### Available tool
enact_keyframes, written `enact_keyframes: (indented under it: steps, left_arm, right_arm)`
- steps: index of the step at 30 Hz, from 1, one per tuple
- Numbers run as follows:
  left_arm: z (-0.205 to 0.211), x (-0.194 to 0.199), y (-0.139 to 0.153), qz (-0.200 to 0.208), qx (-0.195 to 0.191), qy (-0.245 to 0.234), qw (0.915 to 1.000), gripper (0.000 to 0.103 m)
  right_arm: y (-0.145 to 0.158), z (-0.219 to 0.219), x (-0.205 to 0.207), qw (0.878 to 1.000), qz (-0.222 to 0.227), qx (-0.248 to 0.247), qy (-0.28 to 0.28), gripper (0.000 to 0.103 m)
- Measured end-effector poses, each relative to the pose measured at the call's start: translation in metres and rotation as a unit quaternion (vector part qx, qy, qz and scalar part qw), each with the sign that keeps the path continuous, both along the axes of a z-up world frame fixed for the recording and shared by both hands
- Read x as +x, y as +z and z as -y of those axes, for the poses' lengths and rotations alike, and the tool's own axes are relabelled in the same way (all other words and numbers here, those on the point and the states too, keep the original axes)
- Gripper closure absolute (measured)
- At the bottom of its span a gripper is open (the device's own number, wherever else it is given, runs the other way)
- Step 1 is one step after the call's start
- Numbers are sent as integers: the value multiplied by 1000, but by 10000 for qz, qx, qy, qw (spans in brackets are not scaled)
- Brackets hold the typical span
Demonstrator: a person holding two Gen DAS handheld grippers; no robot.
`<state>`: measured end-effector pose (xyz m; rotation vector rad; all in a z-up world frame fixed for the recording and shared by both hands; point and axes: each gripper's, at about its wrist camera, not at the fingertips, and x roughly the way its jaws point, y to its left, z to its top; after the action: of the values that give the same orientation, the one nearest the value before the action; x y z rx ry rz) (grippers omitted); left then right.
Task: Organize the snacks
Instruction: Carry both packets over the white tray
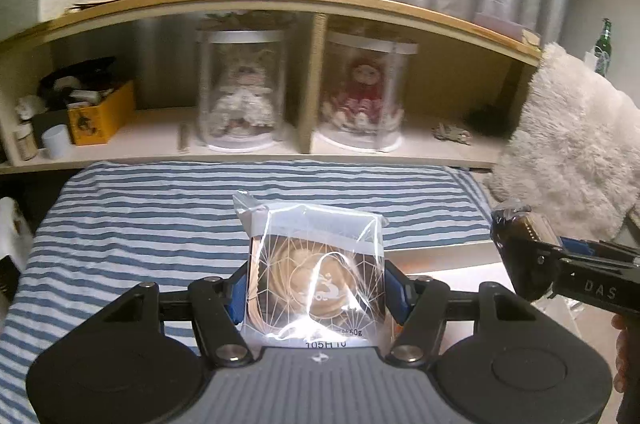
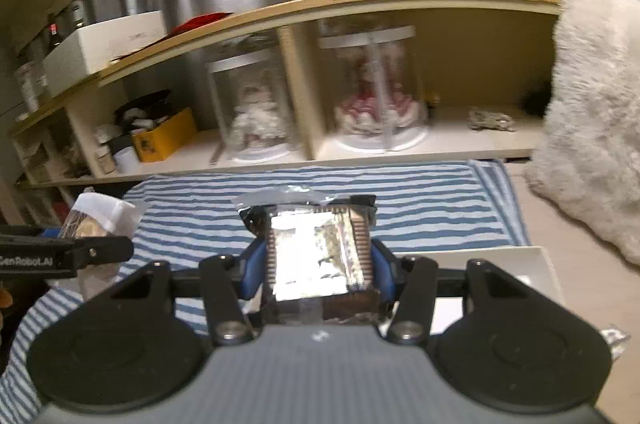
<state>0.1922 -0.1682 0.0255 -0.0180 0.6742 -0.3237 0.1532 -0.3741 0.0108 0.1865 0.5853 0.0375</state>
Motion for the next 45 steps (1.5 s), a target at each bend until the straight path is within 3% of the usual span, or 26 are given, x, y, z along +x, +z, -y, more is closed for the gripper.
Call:
enact_keyframes:
  steps: [17,22,26,31,37,40,45]
  left_arm:
    - [97,31,-32,-431,-391,-708,9958,38]
    - [125,44,-53,-780,-676,-889,9907,38]
    - [143,52,-73,-1119,-1057,-1041,9826,38]
    - [158,62,-106,-1755,-1563,-1087,9659,38]
    - [166,73,-138,-2267,-1916,-1023,9494,38]
    - [168,79,-145,-2260,-1898,-1020,9500,38]
    - [165,87,-140,-2008,-1692,-1023,9595,38]
  right_arm:
    - [-26,82,-3,9942,-139,379,-994,44]
    - [-35,94,3,9915,-203,455,-1202,44]
    - [-44,103,6,9897,-289,480,-1317,44]
    - [-57,121,3,9846,-402,658,-1568,44]
    - [-70,137,-1,9791,-488,886,-1767,44]
    - [-74,138,2,9787,-534,988,-1720,43]
    - [-82,135,10,9798,-626,1048,-1586,43]
